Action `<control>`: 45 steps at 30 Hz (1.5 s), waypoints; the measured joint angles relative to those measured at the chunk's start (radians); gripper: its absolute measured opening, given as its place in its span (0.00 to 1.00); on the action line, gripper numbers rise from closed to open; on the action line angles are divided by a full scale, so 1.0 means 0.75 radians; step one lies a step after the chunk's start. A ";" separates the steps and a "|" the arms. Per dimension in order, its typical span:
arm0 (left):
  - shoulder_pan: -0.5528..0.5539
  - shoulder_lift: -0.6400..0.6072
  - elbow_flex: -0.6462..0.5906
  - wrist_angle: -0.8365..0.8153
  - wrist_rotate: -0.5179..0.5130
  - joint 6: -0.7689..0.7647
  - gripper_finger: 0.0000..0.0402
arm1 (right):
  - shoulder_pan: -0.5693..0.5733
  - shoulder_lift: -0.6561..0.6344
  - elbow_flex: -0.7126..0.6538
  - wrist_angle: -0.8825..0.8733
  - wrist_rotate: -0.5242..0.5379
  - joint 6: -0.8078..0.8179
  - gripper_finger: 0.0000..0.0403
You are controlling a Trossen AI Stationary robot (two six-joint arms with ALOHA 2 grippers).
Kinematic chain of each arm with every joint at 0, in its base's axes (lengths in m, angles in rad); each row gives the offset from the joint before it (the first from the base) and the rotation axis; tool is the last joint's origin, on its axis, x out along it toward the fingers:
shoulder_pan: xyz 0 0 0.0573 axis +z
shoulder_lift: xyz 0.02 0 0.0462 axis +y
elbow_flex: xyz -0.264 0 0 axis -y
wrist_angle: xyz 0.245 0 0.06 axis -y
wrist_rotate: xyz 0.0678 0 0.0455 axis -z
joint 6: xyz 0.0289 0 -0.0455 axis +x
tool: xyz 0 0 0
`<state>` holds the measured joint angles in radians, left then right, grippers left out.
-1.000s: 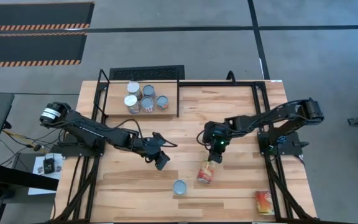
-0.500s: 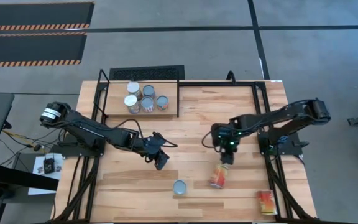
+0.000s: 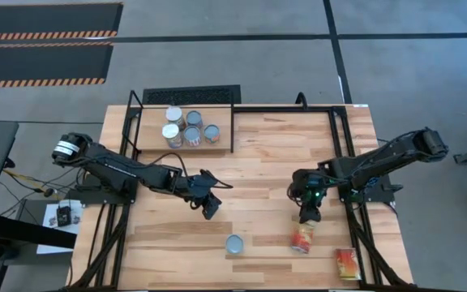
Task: Pick and place cans onto a shelf
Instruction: Put the left large canned corn on the shelf
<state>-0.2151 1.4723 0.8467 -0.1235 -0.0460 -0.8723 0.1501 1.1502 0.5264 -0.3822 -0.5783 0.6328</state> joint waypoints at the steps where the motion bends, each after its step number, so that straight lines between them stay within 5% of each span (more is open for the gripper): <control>1: 0.000 0.000 0.000 0.002 0.006 0.000 0.00 | 0.011 -0.007 -0.015 0.016 0.000 0.015 0.50; 10: 0.000 -0.001 0.000 0.009 0.009 -0.005 0.00 | 0.086 -0.062 -0.039 -0.002 -0.002 0.150 0.48; 18: 0.040 -0.001 -0.007 -0.047 -0.017 -0.003 0.00 | 0.306 -0.291 -0.038 -0.004 0.194 0.652 0.48; 28: 0.106 -0.002 -0.176 0.267 0.136 0.048 0.00 | 0.758 -0.296 0.240 -0.373 0.750 1.519 0.13; 32: 0.125 -0.002 -0.177 0.269 0.162 0.152 0.00 | 0.896 -0.159 0.383 -0.566 0.763 1.930 0.06; 37: 0.183 -0.002 -0.177 0.268 0.228 0.265 0.00 | 0.979 0.019 0.461 -0.553 0.610 2.261 0.20; 45: 0.323 -0.002 -0.177 0.249 0.447 0.421 0.00 | 0.868 0.218 0.483 -0.533 0.422 2.348 0.68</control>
<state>0.0274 1.4712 0.7139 0.0632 0.2891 -0.5567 0.8011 1.3138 0.8886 -0.7820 -0.2617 2.3939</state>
